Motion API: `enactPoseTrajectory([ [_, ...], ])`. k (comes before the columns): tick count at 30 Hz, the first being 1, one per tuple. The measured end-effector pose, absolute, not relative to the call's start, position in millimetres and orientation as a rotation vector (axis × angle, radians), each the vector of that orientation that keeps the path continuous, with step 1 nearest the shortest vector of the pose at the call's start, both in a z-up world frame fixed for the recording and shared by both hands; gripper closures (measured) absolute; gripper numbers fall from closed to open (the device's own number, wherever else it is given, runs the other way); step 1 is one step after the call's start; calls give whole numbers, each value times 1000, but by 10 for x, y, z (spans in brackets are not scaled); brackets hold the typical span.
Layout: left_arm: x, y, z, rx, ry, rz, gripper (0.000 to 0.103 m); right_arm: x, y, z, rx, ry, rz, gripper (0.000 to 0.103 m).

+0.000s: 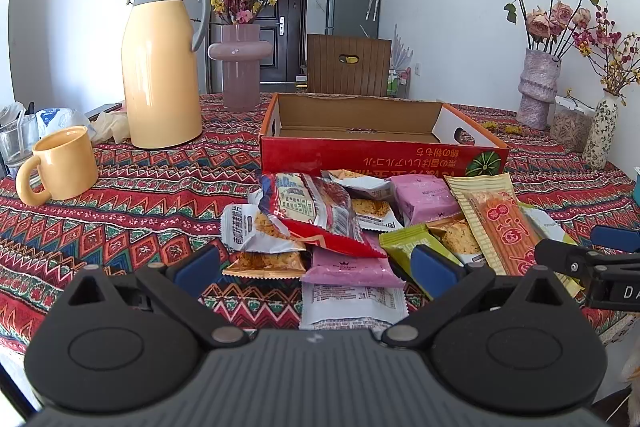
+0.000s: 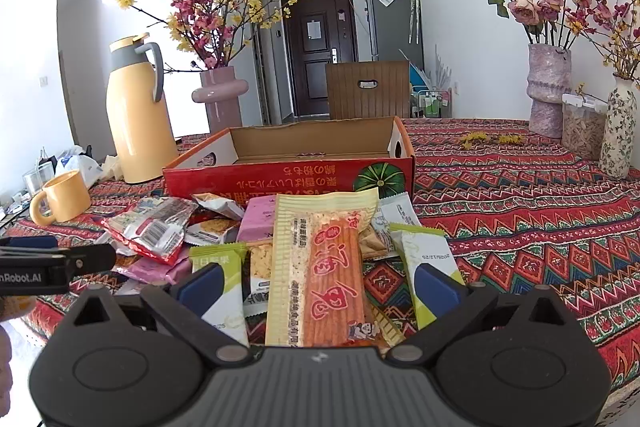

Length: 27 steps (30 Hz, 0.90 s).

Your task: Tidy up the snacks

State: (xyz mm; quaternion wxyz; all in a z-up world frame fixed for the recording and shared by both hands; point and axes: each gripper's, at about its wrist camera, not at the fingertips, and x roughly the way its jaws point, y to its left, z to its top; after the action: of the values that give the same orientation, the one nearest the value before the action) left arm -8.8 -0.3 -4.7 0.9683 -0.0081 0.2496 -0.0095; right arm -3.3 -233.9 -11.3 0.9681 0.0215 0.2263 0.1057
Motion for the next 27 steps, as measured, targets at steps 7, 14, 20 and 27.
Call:
enactPoseTrajectory([
  [7, -81, 4, -102, -21, 515, -17, 0, 29, -2334, -171, 40, 486, 219, 9],
  [14, 3, 15, -146, -30, 537, -10, 0, 140, -2283, -258, 7, 514, 226, 11],
  [20, 83, 39, -208, -34, 562, -4, 0, 288, -2221, -367, -23, 553, 228, 19],
  [27, 156, 58, -264, -38, 583, -1, 0, 410, -2189, -442, -48, 576, 226, 23],
])
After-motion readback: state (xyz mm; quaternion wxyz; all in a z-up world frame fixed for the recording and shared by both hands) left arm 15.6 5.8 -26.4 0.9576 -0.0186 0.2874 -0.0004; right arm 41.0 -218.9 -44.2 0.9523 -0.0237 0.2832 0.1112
